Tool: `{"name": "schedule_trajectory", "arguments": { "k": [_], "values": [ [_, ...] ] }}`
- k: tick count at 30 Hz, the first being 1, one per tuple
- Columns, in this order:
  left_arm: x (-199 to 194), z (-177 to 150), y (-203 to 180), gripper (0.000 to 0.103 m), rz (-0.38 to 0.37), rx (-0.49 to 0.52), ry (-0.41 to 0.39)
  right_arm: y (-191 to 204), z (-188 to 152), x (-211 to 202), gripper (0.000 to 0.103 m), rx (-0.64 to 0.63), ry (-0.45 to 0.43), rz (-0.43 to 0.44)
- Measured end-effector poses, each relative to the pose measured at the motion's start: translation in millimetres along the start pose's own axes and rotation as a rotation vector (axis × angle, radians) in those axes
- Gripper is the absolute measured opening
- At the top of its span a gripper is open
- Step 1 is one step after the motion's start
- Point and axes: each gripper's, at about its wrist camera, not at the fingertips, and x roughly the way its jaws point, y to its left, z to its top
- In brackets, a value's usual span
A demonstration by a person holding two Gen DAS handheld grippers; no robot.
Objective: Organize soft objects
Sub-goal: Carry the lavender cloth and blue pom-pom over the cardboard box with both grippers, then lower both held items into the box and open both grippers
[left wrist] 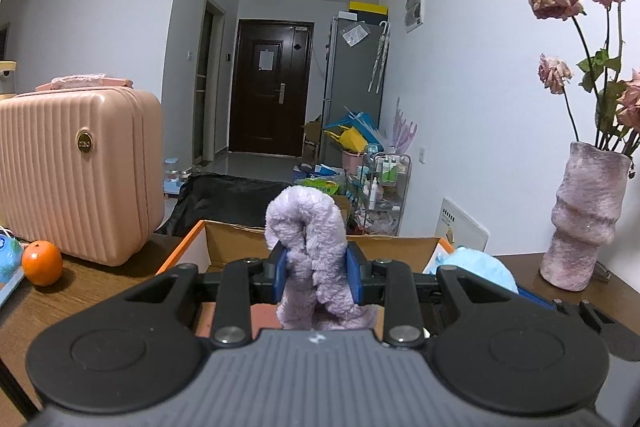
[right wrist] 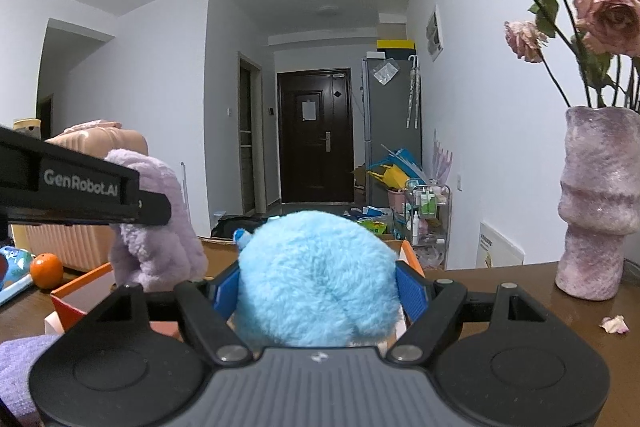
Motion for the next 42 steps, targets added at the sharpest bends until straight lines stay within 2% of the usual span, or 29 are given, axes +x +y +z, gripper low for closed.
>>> {"name": "schedule_trajectory", "arguments": {
  "k": [13,27,40,42],
  "values": [
    [26,2,2,0.03,0.043,-0.007,0.011,5,3,24,0.077,-0.014,0.005,0.009],
    [48,-2,0,0.03,0.116,-0.002,0.034,7,6,52,0.077,-0.041,0.052,-0.015],
    [61,-9,-3,0.03,0.196,0.021,0.059,9,6,60,0.077,-0.062,0.088,-0.032],
    [62,-10,-2,0.034,0.195,0.017,0.064,9,6,61,0.078,-0.065,0.091,-0.031]
  ]
}}
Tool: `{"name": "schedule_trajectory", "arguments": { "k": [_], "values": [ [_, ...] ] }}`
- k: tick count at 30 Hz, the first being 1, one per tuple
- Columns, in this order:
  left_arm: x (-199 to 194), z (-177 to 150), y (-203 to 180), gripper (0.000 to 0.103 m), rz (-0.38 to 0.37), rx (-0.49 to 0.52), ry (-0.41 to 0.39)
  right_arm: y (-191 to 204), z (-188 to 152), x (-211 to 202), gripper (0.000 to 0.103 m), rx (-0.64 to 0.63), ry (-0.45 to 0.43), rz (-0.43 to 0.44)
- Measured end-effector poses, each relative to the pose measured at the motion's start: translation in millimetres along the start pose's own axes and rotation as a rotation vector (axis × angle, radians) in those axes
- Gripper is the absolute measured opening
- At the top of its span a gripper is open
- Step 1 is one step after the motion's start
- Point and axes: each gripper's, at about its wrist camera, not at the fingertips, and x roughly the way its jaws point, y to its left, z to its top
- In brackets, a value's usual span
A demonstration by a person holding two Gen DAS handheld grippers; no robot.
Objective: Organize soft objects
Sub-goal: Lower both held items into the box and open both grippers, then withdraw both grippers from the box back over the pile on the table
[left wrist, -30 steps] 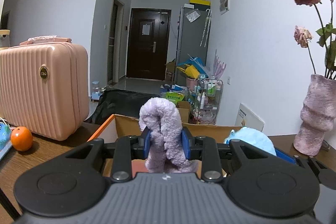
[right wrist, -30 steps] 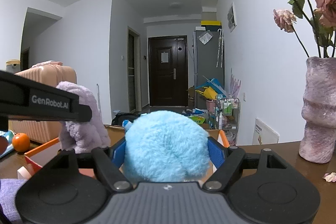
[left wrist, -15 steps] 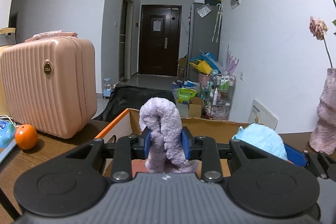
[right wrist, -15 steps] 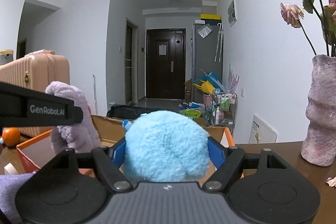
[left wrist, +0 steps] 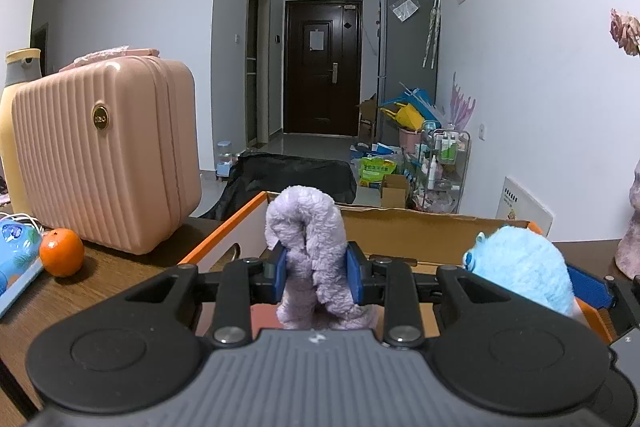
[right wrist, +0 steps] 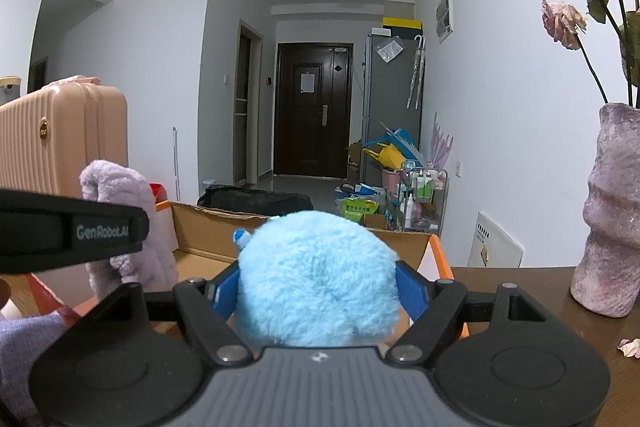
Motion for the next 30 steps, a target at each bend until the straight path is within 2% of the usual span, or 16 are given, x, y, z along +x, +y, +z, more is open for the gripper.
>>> {"name": "schedule_trajectory", "arguments": {
  "k": [3,5,7,9,10,11,16,30],
  "values": [
    [0,1,3,0.051,-0.01,-0.013,-0.001,0,0,1,0.082,0.004,0.008,-0.004],
    [-1,1,5,0.058,0.002,-0.019,-0.009,-2,0,2,0.087,0.009,0.009,-0.01],
    [-2,2,7,0.087,0.001,-0.028,-0.017,-2,0,2,0.096,0.015,0.006,-0.011],
    [-3,2,10,0.091,0.01,-0.046,-0.018,-3,0,1,0.103,0.017,0.002,-0.016],
    [-4,2,11,0.099,0.028,-0.053,-0.026,-3,0,0,0.103,0.018,-0.003,-0.018],
    [-4,2,11,0.102,0.042,-0.053,-0.036,-3,0,0,0.103,0.017,-0.005,-0.018],
    [-6,3,14,0.103,0.065,-0.065,-0.049,-3,-1,1,0.103,0.016,0.002,-0.023],
    [-6,3,18,0.103,0.059,-0.081,-0.033,-6,-1,-3,0.103,0.029,-0.011,-0.029]
  ]
}}
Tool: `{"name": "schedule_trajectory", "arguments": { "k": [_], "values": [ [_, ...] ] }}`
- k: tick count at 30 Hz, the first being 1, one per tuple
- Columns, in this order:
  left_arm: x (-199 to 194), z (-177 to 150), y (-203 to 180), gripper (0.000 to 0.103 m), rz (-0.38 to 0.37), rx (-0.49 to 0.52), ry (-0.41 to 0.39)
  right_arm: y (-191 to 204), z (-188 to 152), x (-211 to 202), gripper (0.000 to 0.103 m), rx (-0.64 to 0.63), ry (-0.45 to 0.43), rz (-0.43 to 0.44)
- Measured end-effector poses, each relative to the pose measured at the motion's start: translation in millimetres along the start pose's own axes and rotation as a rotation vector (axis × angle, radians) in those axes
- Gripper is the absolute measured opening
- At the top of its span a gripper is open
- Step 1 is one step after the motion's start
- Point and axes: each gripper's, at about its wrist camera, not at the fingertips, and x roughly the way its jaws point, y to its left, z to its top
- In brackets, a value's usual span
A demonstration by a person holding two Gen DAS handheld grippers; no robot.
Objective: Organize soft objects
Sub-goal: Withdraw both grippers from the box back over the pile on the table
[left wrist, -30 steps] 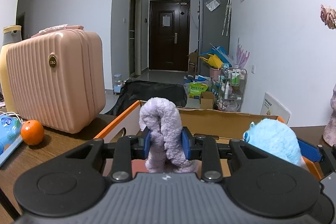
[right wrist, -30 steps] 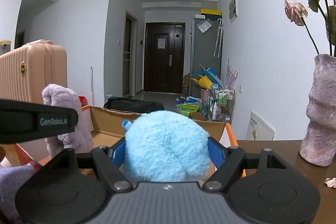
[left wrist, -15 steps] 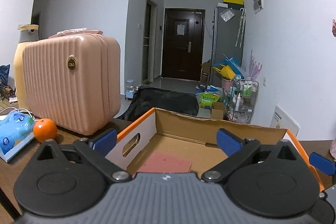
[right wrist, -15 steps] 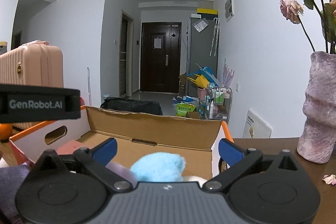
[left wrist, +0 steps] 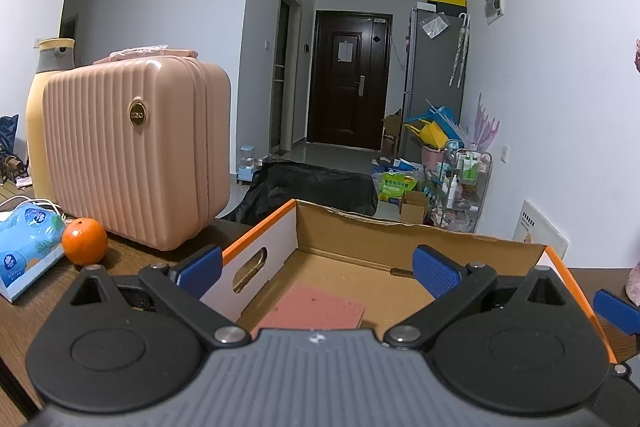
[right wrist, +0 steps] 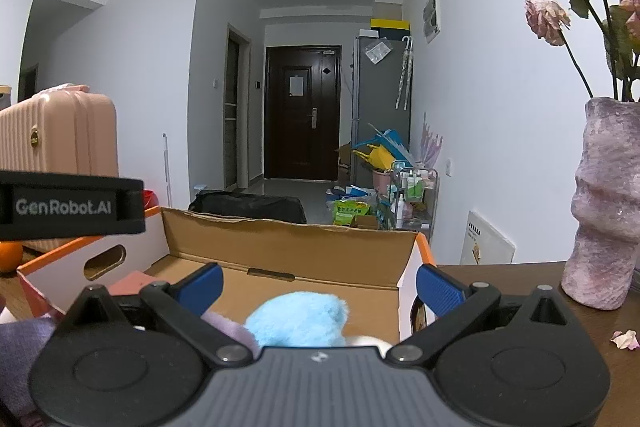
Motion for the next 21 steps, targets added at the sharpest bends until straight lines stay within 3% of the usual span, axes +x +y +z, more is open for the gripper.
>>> {"name": "schedule_trajectory", "arguments": {
  "k": [21],
  "values": [
    [-29,-6,3,0.103,-0.013,0.015,-0.033,-4,-8,-33,0.103,-0.011,-0.028,-0.033]
  ]
}}
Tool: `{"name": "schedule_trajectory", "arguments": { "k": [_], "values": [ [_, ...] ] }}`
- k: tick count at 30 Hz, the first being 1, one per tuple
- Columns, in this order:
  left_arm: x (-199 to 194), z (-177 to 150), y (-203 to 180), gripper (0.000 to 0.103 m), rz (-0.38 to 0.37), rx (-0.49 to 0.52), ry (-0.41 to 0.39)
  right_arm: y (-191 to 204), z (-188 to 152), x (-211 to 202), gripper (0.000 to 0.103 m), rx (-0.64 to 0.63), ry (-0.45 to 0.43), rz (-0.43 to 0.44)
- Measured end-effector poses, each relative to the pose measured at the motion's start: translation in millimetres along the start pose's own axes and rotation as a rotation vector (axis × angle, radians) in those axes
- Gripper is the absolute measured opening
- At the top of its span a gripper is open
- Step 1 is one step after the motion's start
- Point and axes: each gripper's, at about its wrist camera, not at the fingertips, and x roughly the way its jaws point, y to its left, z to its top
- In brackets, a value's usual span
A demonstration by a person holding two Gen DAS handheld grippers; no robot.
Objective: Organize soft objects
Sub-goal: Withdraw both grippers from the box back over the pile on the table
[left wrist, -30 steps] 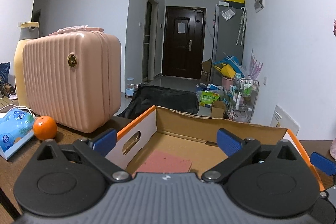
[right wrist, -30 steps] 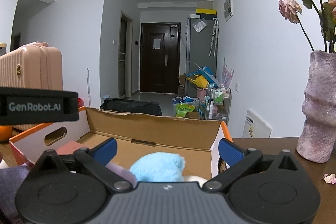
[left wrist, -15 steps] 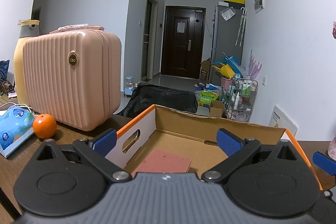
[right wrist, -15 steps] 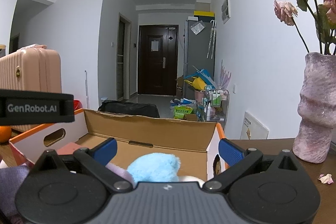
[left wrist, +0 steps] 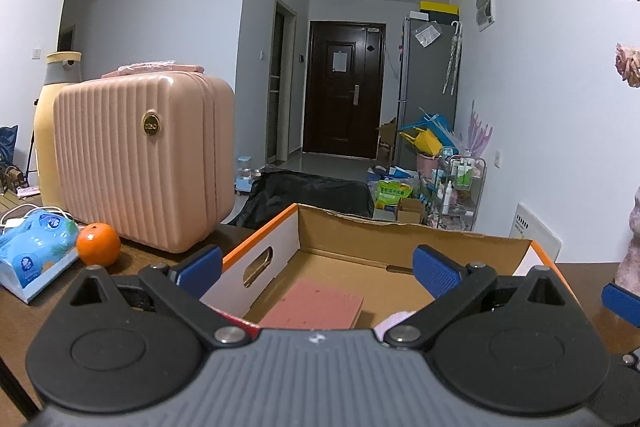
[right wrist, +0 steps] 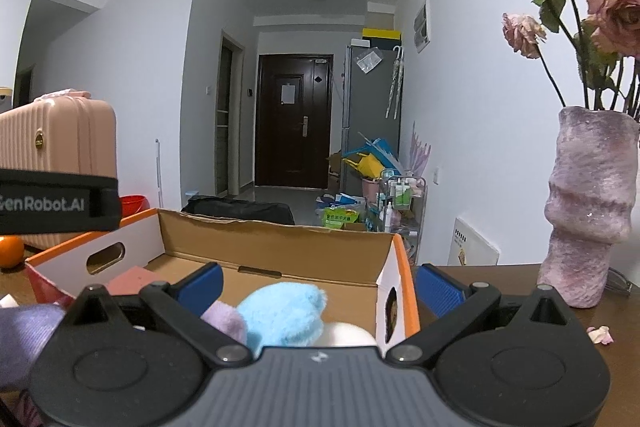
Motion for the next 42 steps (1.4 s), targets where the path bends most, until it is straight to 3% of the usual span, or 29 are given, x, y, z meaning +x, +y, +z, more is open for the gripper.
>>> {"name": "schedule_trajectory", "arguments": {
  "k": [42],
  "values": [
    [-118,-33,41,0.103,-0.024,0.048,-0.015,13,-28,-121,0.103,-0.011,0.013,-0.004]
  ]
}}
